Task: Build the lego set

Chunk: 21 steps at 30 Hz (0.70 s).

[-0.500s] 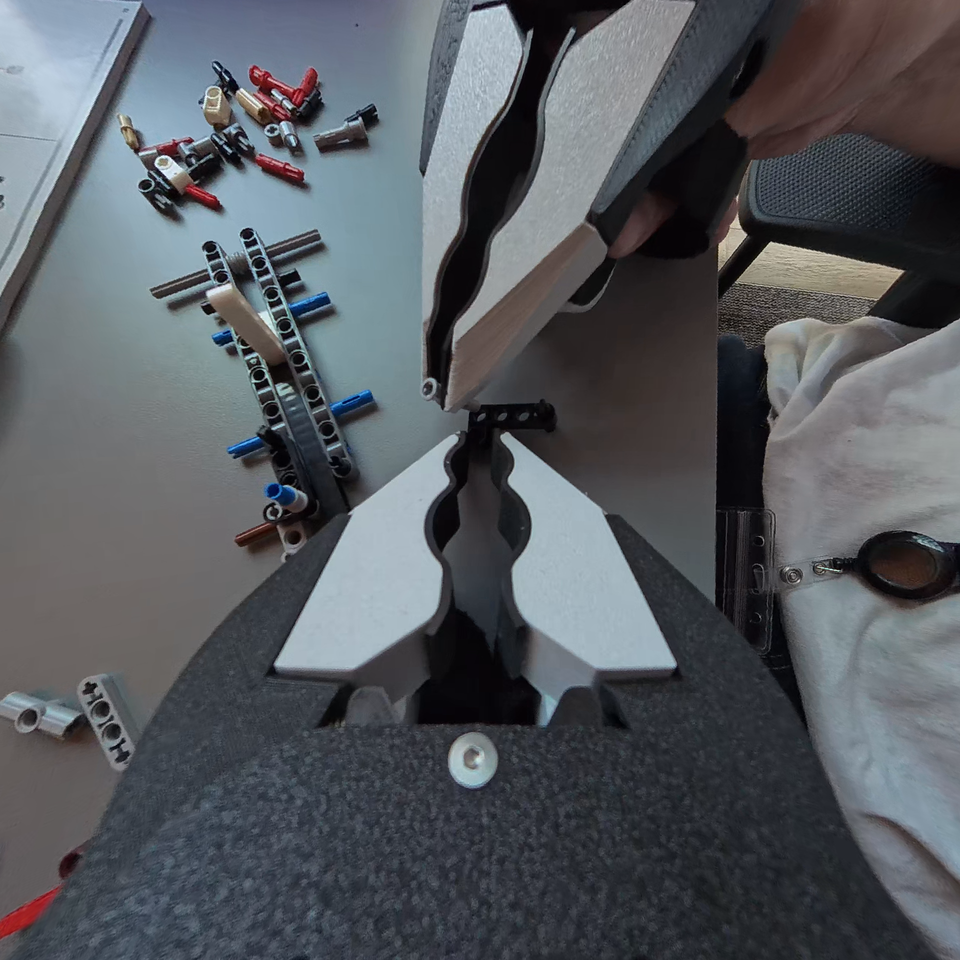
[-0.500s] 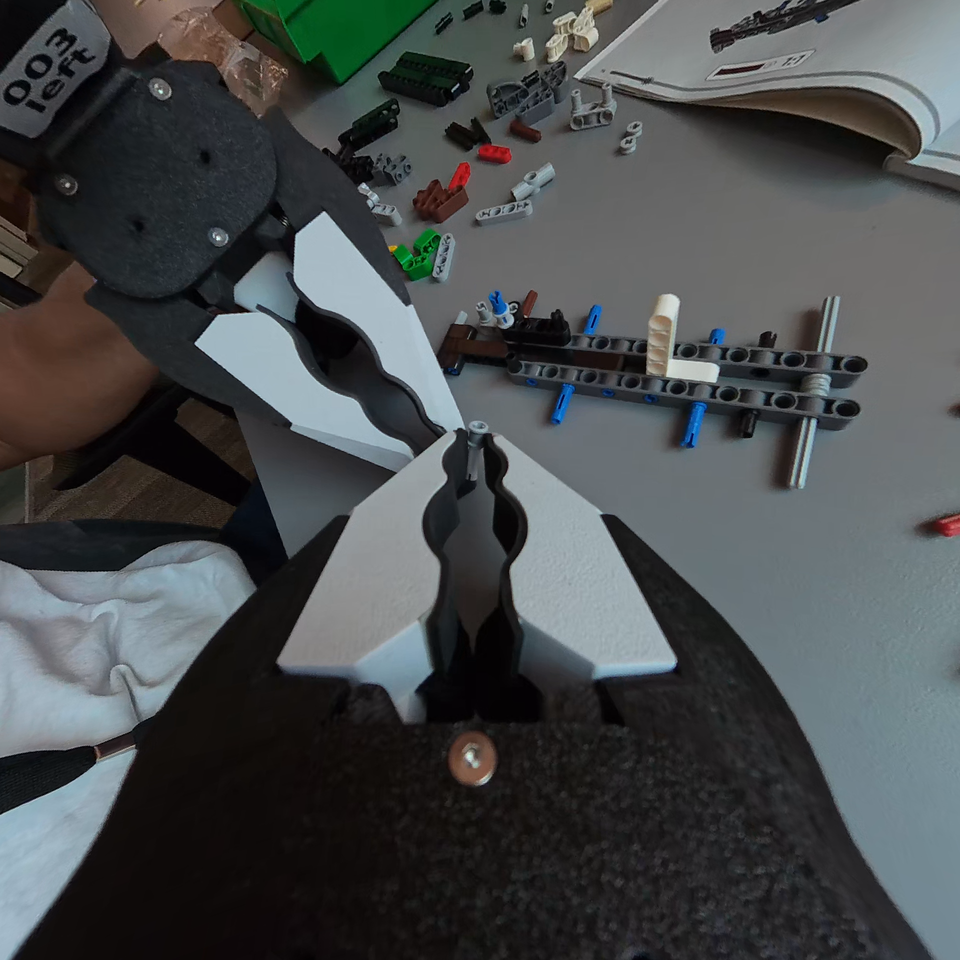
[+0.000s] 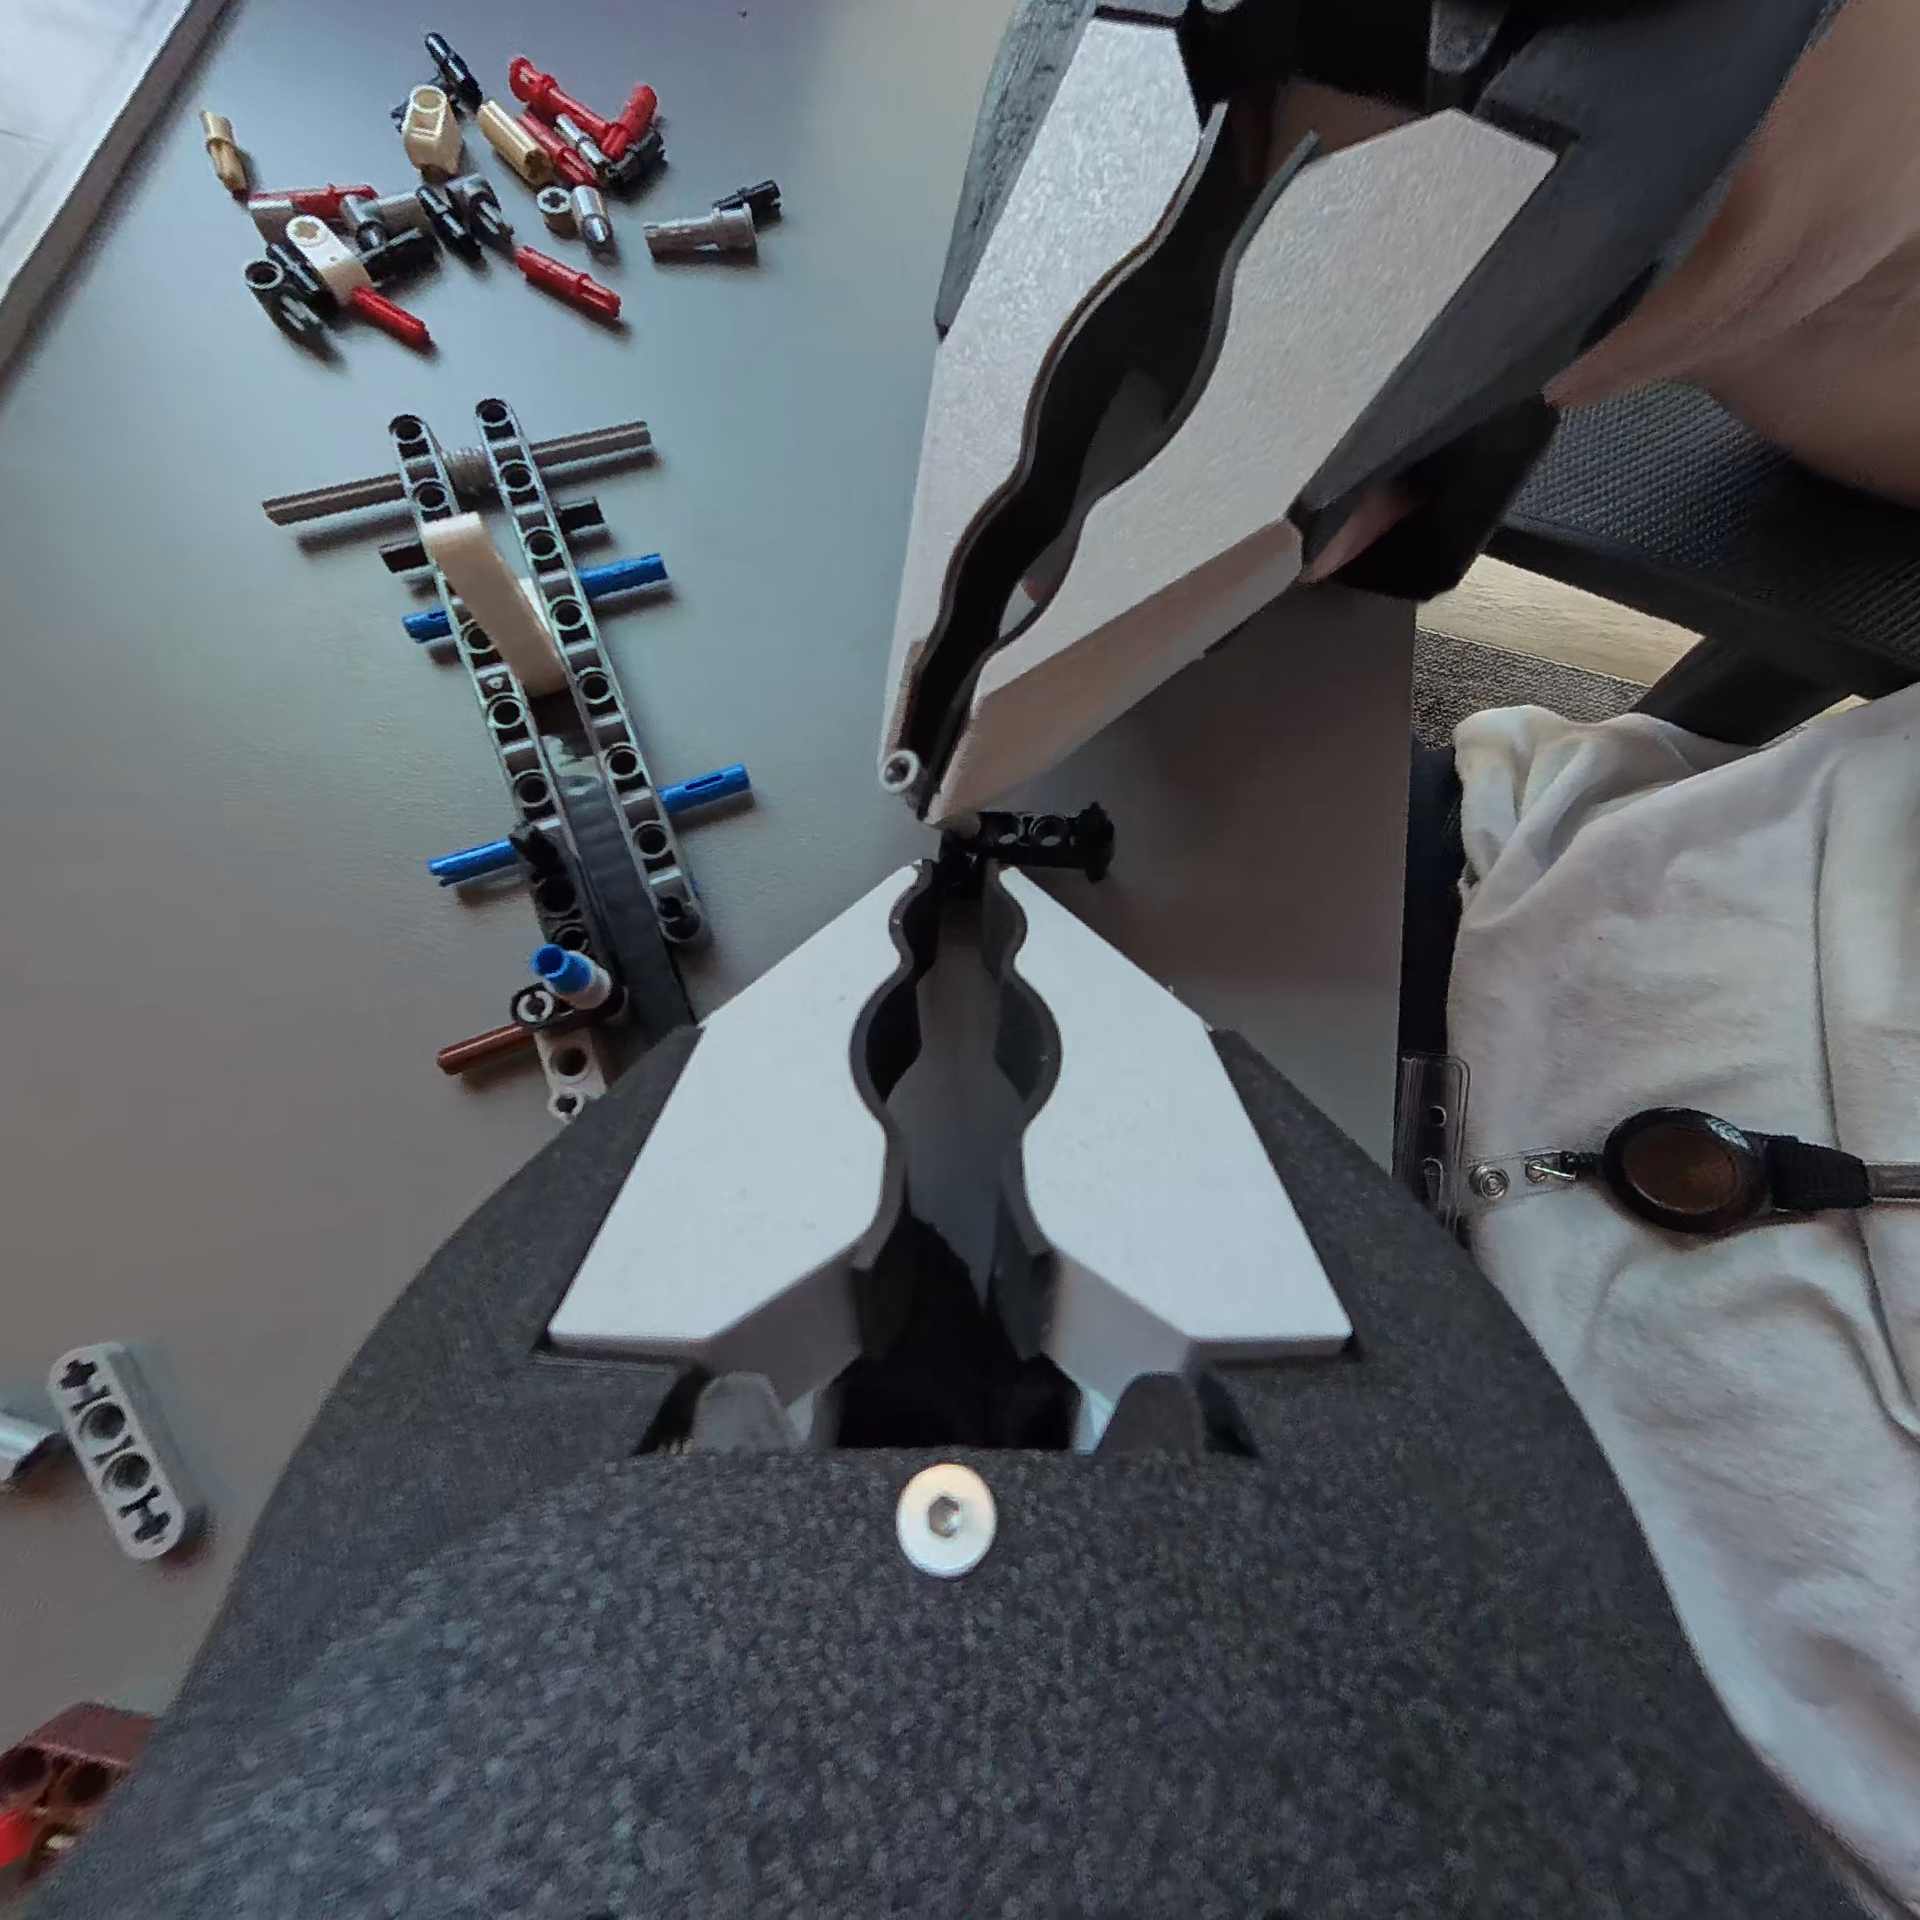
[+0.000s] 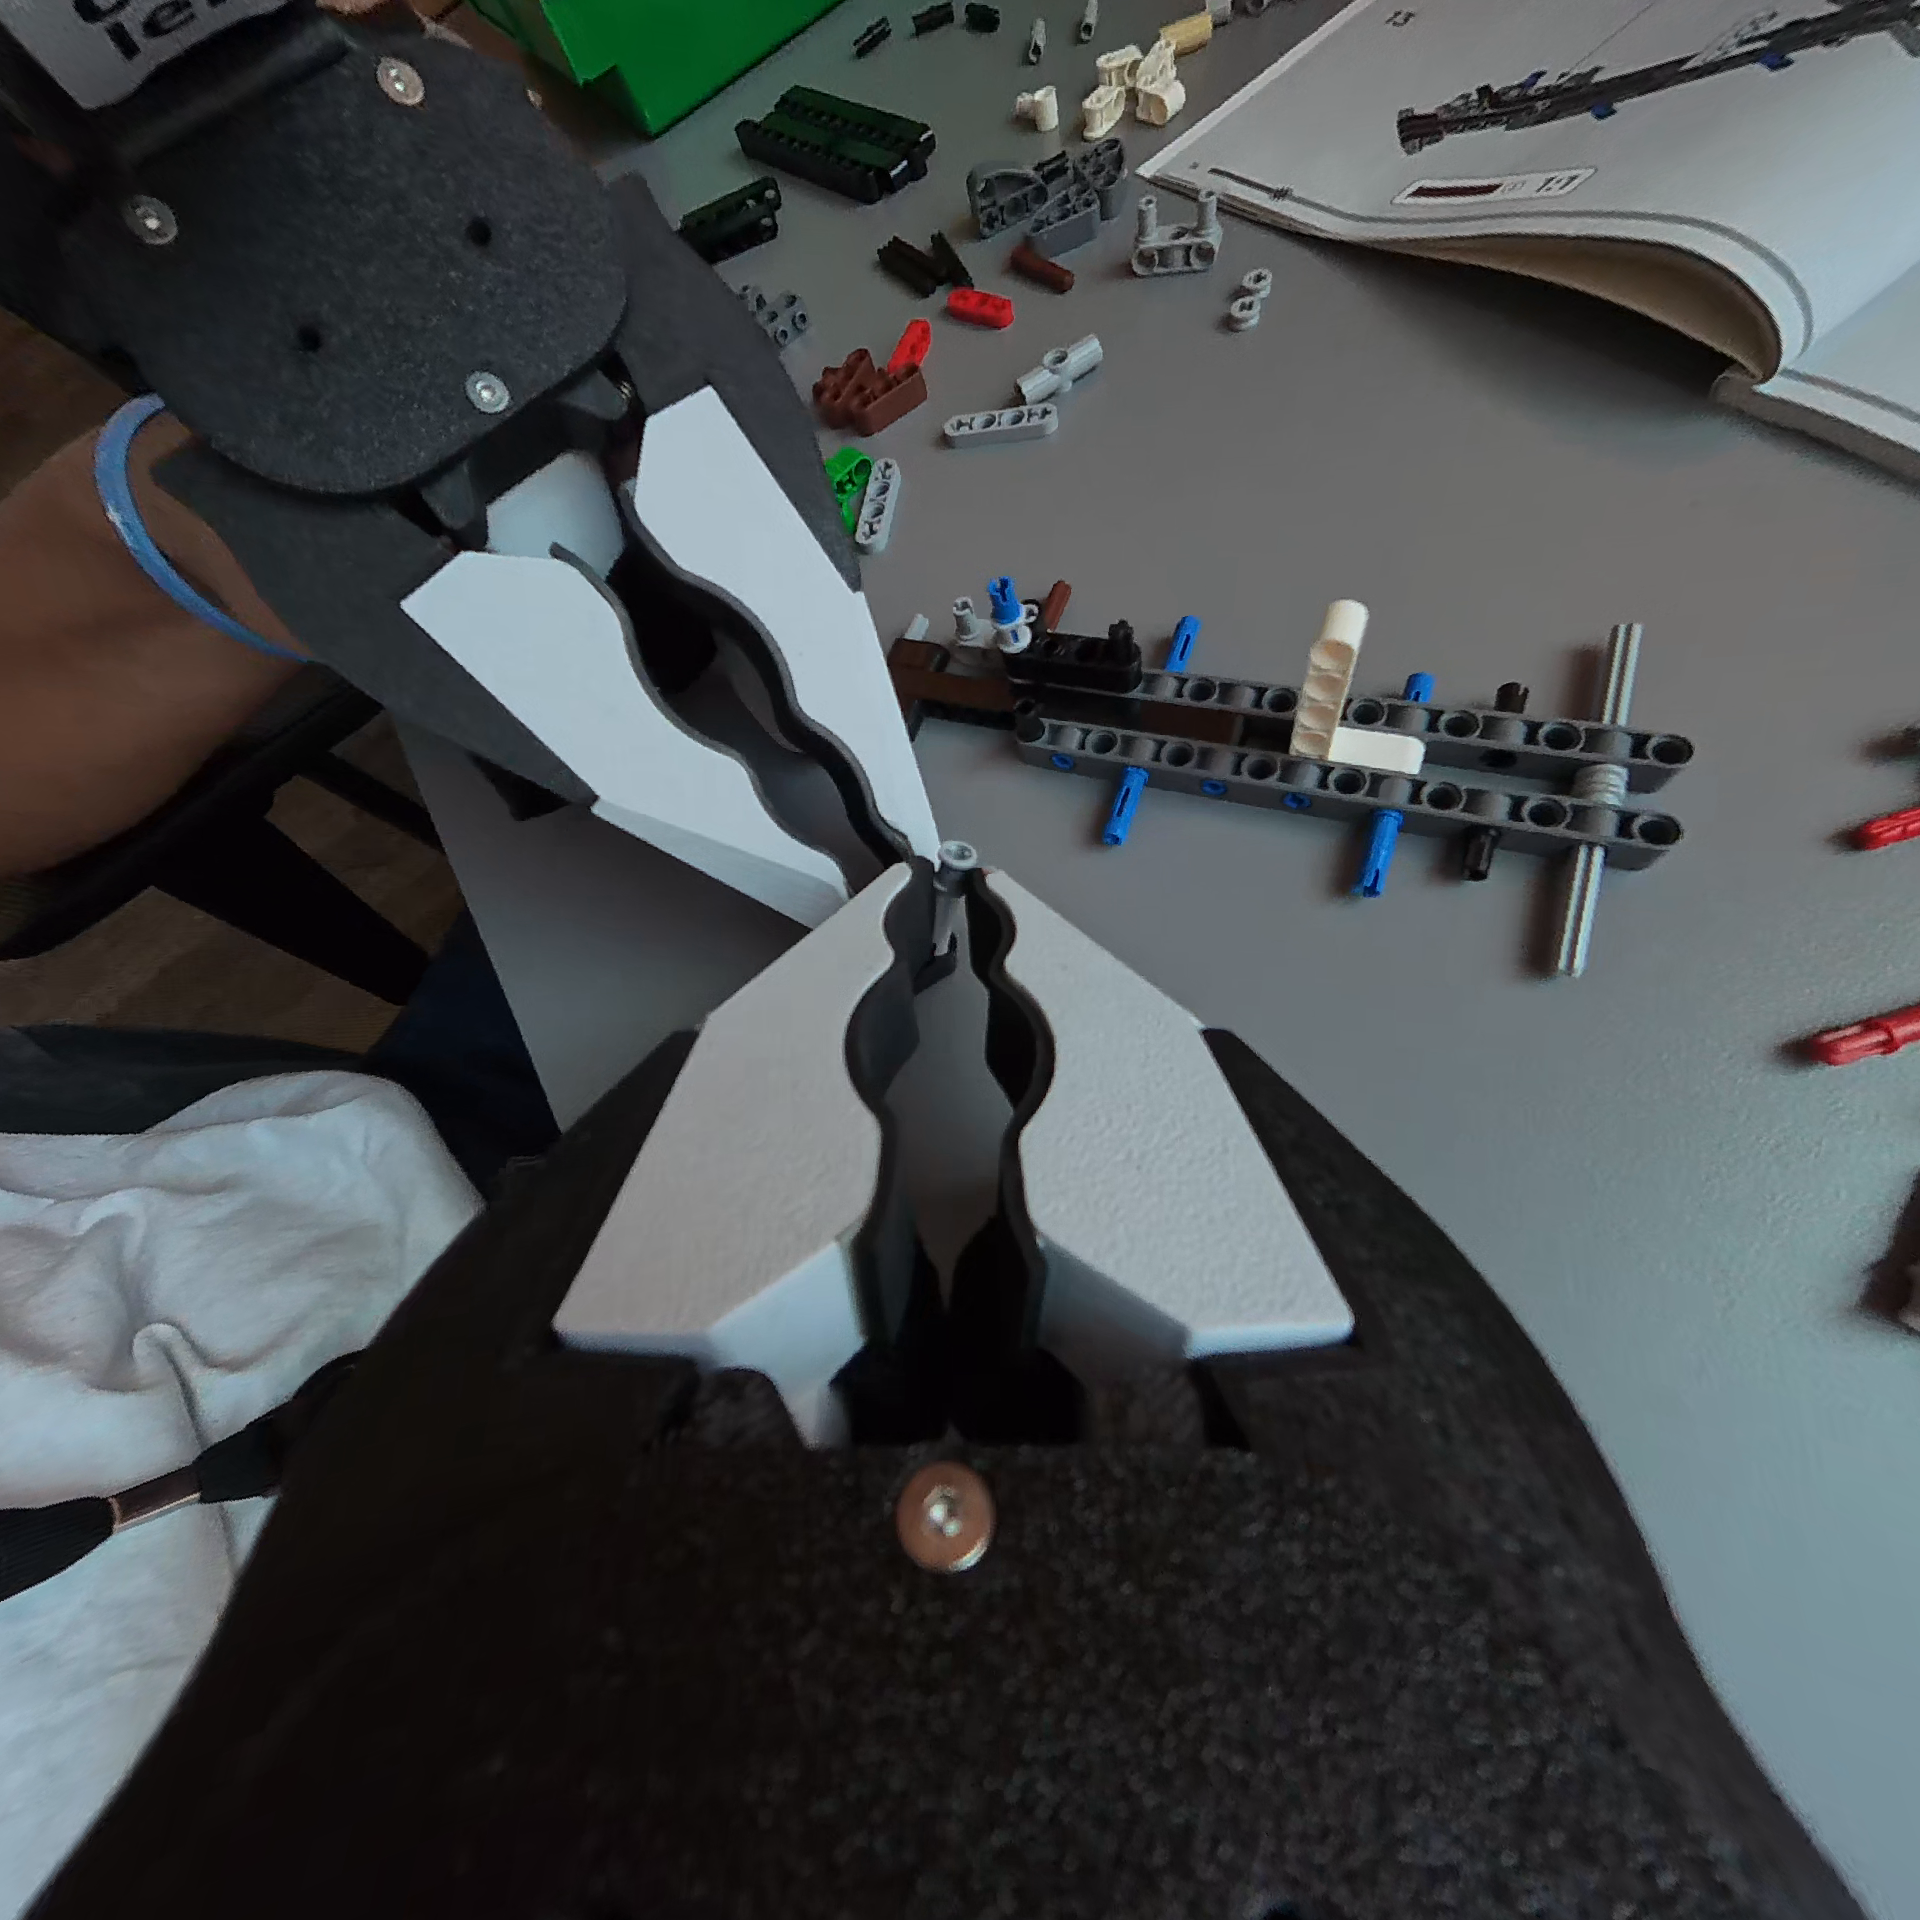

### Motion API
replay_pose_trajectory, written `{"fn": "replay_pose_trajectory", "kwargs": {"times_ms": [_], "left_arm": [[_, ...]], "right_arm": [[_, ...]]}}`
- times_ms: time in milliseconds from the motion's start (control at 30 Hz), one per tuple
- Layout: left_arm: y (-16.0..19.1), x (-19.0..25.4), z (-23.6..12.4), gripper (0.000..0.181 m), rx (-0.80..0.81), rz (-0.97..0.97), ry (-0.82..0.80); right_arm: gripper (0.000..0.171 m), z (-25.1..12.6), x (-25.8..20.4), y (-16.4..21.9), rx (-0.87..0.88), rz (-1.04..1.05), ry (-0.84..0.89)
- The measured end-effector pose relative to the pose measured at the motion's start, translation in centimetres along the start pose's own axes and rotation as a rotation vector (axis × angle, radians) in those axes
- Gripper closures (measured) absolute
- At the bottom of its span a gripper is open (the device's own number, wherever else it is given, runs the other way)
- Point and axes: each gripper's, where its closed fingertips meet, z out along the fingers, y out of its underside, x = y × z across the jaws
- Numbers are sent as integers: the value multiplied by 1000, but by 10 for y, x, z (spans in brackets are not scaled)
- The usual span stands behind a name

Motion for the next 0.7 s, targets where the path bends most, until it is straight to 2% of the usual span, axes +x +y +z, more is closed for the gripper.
{"fn": "replay_pose_trajectory", "kwargs": {"times_ms": [200, 333, 400, 500, 600, 700], "left_arm": [[0, 0, 0, 175, 2, -1, -4], [-1, 0, -1, 173, 9, 24, -27], [-6, -2, -4, 162, 41, 43, -59], [-22, 1, -10, 155, 134, 50, -80], [-33, 0, -14, 160, 184, 61, -116], [-37, 2, -20, 175, 213, 78, -122]], "right_arm": [[168, 0, -1, -2, 13, 63, -37], [168, -11, 1, -18, 142, 109, -60], [169, -17, 3, -26, 208, 139, -66], [168, -21, 0, -33, 260, 153, -95], [168, -20, -10, -36, 282, 150, -135], [168, -21, -14, -39, 303, 144, -144]]}}
